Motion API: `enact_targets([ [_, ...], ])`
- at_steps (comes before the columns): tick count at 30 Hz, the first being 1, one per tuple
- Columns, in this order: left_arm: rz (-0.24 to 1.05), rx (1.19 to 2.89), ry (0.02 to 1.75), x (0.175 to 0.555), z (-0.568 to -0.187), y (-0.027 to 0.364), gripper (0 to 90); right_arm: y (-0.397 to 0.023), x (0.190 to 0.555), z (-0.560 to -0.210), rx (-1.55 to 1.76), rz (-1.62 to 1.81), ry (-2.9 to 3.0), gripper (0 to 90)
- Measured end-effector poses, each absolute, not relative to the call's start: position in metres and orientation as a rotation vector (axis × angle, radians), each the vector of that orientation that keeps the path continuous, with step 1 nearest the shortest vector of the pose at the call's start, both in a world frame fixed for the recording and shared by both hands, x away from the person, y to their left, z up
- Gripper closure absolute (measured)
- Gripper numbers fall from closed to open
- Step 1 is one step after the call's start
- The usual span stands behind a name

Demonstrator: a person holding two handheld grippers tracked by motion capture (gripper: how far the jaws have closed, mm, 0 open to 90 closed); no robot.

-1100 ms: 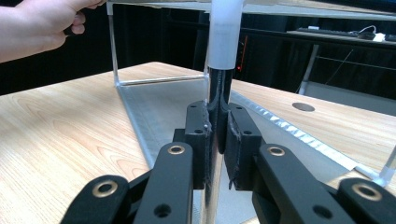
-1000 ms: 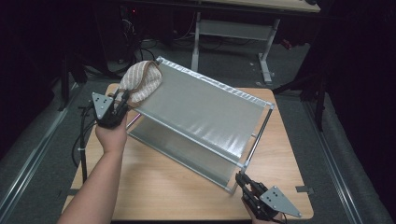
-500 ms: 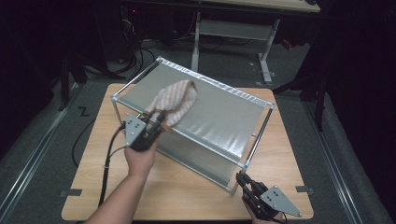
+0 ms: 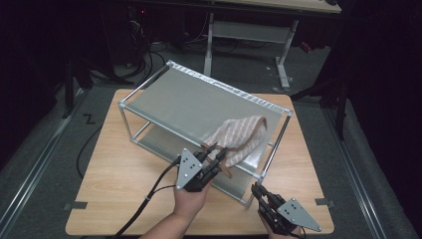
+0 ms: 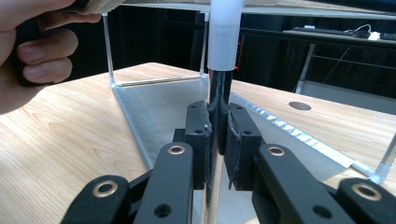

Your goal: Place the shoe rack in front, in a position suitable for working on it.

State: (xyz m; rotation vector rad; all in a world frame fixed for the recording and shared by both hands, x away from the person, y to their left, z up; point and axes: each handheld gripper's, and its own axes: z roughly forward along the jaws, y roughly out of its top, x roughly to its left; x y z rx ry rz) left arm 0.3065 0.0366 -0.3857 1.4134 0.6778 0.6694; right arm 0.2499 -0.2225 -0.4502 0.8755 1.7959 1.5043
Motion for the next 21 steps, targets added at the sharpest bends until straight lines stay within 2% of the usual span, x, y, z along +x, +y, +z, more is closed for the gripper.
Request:
enact_targets([
  [5,0.633,1.431,0.635,0.3,-0.384,0.017,73.4,-0.222,0.25,-0.45,0.874,1.505,1.798,81.2],
  [9,0.635,1.43,0.625,0.299,-0.382,0.016,73.4,-0.222,0.251,-0.45,0.872,1.501,1.8,81.3],
  [17,0.665,1.383,0.655,0.301,-0.373,0.043,73.6,-0.222,0.251,-0.45,0.877,1.494,1.795,81.4],
  [21,0.723,1.333,0.679,0.301,-0.361,0.075,73.7,-0.221,0.252,-0.45,0.876,1.494,1.789,81.4],
])
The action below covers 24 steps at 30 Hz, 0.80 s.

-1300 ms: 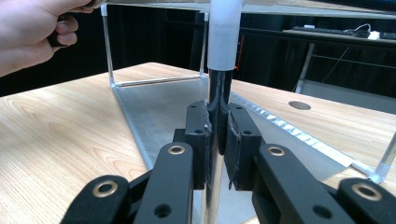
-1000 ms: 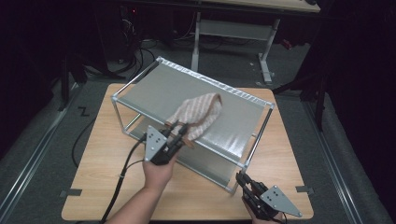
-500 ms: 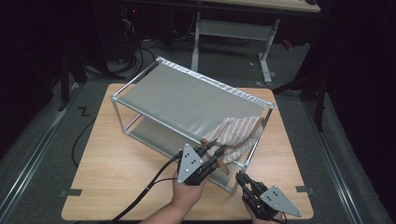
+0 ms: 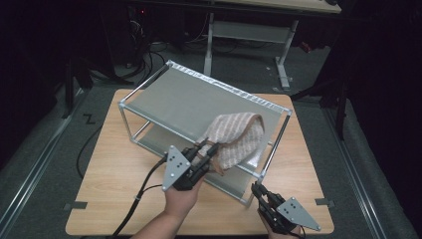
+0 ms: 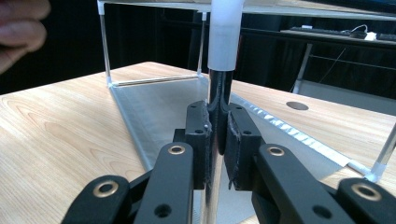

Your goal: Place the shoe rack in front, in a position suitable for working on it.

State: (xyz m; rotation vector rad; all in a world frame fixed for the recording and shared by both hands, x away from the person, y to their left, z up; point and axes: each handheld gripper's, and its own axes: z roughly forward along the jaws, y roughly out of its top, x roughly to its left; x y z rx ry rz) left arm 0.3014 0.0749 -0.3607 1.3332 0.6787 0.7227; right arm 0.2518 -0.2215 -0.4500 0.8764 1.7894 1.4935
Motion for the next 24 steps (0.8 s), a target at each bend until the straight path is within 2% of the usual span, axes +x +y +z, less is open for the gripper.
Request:
enact_targets([
  [12,0.846,1.263,0.792,0.296,-0.358,0.161,74.0,-0.223,0.255,-0.45,0.9,1.483,1.777,81.4],
  [24,0.925,1.277,0.85,0.267,-0.377,0.209,74.0,-0.225,0.261,-0.45,0.914,1.479,1.767,81.4],
])
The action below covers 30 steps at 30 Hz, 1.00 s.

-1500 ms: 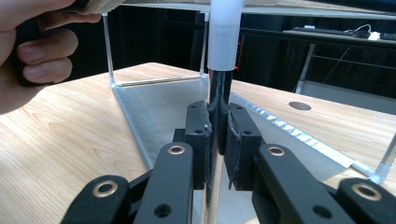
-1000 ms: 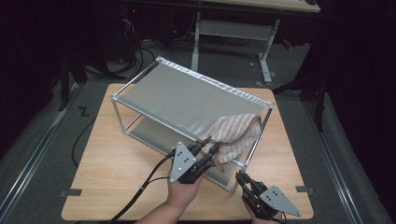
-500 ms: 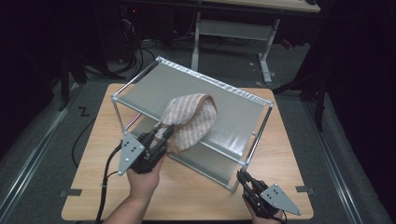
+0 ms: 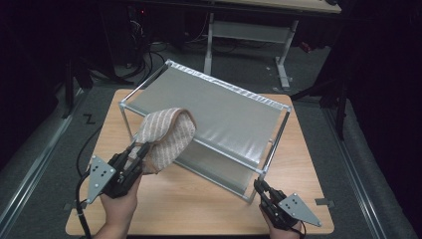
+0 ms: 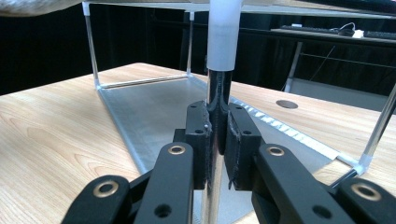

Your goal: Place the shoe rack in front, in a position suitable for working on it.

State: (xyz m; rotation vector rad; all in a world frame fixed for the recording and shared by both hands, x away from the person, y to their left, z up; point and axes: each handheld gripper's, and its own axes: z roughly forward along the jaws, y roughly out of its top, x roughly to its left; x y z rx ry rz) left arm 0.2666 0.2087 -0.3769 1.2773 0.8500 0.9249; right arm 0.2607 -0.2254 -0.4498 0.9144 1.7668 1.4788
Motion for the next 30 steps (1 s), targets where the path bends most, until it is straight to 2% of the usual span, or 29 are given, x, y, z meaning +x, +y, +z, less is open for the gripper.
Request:
enact_targets([
  [7,0.937,1.28,0.929,0.254,-0.398,0.236,74.0,-0.226,0.264,-0.45,0.916,1.478,1.761,81.5],
  [15,0.936,1.342,1.032,0.259,-0.429,0.257,74.1,-0.226,0.264,-0.45,0.918,1.475,1.762,81.4],
  [30,0.892,1.448,1.103,0.258,-0.47,0.268,73.8,-0.226,0.264,-0.45,0.918,1.474,1.76,81.4],
])
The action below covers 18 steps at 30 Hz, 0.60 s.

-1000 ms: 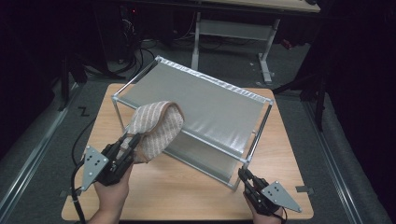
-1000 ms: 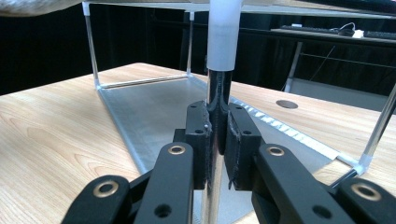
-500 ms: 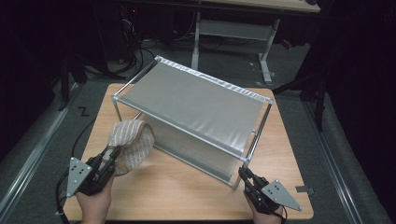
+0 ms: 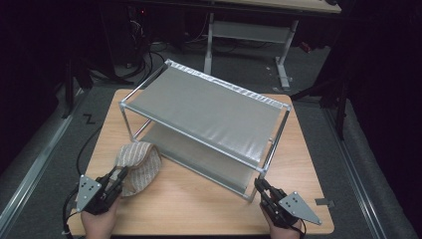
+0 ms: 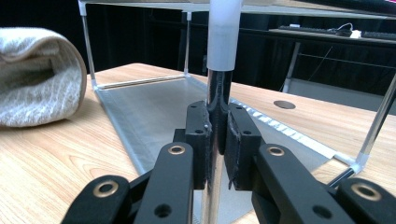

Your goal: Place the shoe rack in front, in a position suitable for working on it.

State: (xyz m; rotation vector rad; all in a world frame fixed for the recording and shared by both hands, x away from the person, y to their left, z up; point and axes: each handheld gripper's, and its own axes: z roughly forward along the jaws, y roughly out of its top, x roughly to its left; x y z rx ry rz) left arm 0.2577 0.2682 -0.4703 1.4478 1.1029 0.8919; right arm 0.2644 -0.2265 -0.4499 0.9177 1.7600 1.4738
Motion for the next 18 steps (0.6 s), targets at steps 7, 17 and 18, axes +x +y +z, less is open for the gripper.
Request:
enact_targets([
  [7,0.878,1.516,1.178,0.266,-0.486,0.272,73.3,-0.227,0.265,-0.45,0.917,1.477,1.761,81.4],
  [17,0.837,1.659,1.294,0.278,-0.498,0.269,71.4,-0.227,0.267,-0.45,0.924,1.478,1.758,81.4],
  [18,0.83,1.673,1.3,0.278,-0.499,0.269,71.1,-0.227,0.268,-0.45,0.924,1.477,1.757,81.4],
])
